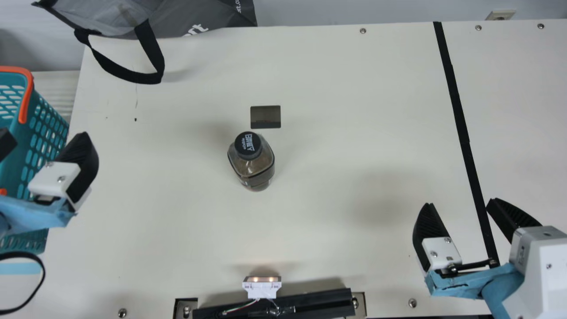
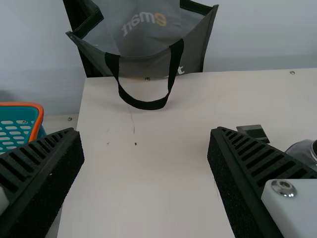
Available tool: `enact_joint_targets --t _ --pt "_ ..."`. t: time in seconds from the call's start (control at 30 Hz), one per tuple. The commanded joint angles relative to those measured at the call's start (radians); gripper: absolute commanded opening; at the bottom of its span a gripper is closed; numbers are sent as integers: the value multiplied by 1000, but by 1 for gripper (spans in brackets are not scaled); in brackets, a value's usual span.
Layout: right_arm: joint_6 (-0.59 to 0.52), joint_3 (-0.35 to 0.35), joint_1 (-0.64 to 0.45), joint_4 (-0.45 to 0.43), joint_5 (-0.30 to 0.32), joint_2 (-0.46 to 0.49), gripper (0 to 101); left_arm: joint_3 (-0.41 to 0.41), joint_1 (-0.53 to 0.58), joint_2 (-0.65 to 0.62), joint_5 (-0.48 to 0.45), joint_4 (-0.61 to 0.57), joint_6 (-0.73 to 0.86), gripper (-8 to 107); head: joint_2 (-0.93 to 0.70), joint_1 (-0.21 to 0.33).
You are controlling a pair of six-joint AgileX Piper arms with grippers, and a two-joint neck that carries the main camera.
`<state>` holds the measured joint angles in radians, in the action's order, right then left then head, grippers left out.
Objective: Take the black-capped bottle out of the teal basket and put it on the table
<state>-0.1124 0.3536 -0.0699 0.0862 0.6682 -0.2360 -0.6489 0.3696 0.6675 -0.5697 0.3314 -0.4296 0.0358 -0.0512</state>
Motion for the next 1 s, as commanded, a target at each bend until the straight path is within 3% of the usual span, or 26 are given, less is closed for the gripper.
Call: enact_joint_targets --t 0.0,0.97 --pt "0 0 0 0 0 0 91 14 -7 -13 1 -15 20 107 -8 4" --pt "0 0 0 -2 0 0 91 238 -164 -316 -49 -198 270 107 -8 4"
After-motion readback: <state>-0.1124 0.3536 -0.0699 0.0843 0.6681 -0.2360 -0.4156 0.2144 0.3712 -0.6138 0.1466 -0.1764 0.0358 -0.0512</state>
